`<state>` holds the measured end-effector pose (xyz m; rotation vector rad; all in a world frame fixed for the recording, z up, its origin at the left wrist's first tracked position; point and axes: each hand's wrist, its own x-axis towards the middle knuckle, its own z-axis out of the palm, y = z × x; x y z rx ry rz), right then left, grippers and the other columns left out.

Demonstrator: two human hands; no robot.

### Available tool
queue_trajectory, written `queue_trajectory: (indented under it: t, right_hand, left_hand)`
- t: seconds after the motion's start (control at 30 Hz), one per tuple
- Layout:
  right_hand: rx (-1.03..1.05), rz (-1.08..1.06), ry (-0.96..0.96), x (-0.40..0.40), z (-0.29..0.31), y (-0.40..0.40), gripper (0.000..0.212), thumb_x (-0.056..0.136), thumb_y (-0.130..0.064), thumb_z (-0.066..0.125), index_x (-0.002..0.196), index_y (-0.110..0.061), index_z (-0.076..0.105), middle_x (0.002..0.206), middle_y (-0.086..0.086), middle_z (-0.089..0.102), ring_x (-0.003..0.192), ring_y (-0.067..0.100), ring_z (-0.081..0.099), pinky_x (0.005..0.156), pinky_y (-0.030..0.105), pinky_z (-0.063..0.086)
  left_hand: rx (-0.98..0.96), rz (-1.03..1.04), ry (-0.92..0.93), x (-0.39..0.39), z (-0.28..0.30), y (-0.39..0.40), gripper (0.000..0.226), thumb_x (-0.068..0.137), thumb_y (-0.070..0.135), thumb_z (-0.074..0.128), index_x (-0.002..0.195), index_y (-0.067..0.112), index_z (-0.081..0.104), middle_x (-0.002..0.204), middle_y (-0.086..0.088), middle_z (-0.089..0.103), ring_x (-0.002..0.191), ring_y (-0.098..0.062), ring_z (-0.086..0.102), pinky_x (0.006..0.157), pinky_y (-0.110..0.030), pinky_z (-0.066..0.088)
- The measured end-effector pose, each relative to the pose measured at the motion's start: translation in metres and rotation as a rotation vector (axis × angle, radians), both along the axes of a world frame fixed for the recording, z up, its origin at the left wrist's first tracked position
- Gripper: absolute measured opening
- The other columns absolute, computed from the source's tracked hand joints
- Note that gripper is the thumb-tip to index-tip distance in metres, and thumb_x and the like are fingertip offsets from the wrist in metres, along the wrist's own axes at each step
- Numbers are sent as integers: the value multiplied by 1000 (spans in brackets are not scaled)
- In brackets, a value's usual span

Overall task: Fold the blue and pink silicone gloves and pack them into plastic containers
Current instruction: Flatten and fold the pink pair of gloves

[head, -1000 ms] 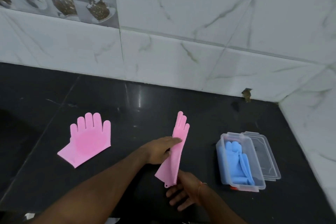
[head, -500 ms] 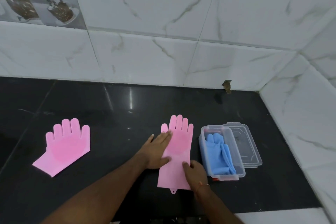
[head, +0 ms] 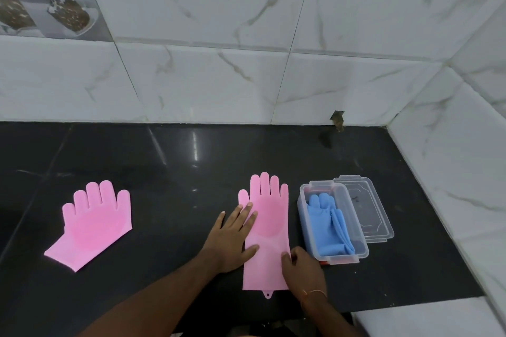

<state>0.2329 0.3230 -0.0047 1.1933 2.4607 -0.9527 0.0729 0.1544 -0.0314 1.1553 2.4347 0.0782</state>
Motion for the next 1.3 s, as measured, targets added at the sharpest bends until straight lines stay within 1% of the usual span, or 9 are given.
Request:
queue_trajectory:
  t: [0.2, 0.33, 0.5, 0.6, 0.73, 0.87, 1.0, 1.13, 1.3]
  right_hand:
    - [116, 36, 45, 11, -1, -13, 15, 104, -54, 48, 104, -40, 45, 100, -21, 62, 80, 2, 66, 72, 21, 57]
    - [175, 172, 192, 25, -3, -39, 50, 98, -64, 53, 142, -41, 44, 128, -26, 42, 101, 3, 67, 76, 11, 51]
    - [228, 463, 323, 1, 4, -69, 30, 104, -53, 45, 133, -46, 45, 129, -17, 58, 102, -3, 56, 86, 13, 53]
    - [309, 541, 411, -32, 11, -85, 31, 104, -45, 45, 133, -38, 53, 142, -12, 55, 122, 3, 52, 99, 21, 51]
    - [287, 658, 392, -87, 15, -124, 46, 105, -43, 45, 150, -33, 47, 160, -7, 42, 146, 10, 40, 117, 30, 39]
    - [204, 752, 406, -138, 18, -185, 48, 104, -38, 45, 151, -26, 49, 155, -4, 44, 141, 16, 42, 112, 36, 47]
    - [85, 804, 364, -177, 17, -248, 48, 106, -32, 49, 152, -18, 48, 151, 0, 47, 134, 22, 47, 112, 37, 45]
    - [-71, 667, 258, -210, 20, -297, 43, 105, -28, 53, 146, -14, 51, 142, 8, 54, 125, 25, 57, 109, 37, 48]
    - [-405, 198, 136, -242, 22, -330, 34, 102, -30, 57, 130, -11, 58, 117, 6, 65, 105, 29, 67, 98, 50, 58]
  left_hand:
    - [14, 27, 27, 10, -13, -4, 89, 97, 85, 13, 165, 43, -26, 175, 10, -33, 162, -18, -27, 123, -60, -25]
    - [32, 10, 36, 7, -14, -7, 87, 96, 87, 11, 161, 47, -30, 174, 12, -34, 162, -20, -28, 121, -60, -28]
    - [87, -44, 92, -4, -8, -24, 80, 101, 83, 6, 165, 47, -24, 176, 9, -31, 165, -23, -26, 125, -60, -23]
    - [121, 34, 142, -17, -3, -50, 79, 102, 78, 0, 171, 41, -12, 179, 8, -24, 166, -22, -24, 127, -58, -22]
    - [81, 179, 217, -51, 7, -114, 73, 109, 63, 16, 173, 36, -5, 181, 4, -19, 168, -24, -18, 127, -57, -21]
    - [55, 324, 242, -84, 18, -196, 70, 111, 56, 25, 174, 33, 9, 183, 2, -7, 169, -26, -9, 130, -59, -14]
    - [-3, 445, 345, -98, 33, -274, 70, 104, 56, 24, 164, 28, 45, 178, 0, 31, 163, -31, 30, 131, -66, 5]
    - [-14, 779, 289, -100, 35, -327, 68, 105, 59, 37, 165, 28, 37, 174, 0, 29, 154, -32, 35, 124, -64, 24]
    - [157, 1143, 80, -105, 31, -350, 70, 105, 48, 55, 164, 15, 37, 161, -13, 47, 140, -37, 50, 114, -51, 45]
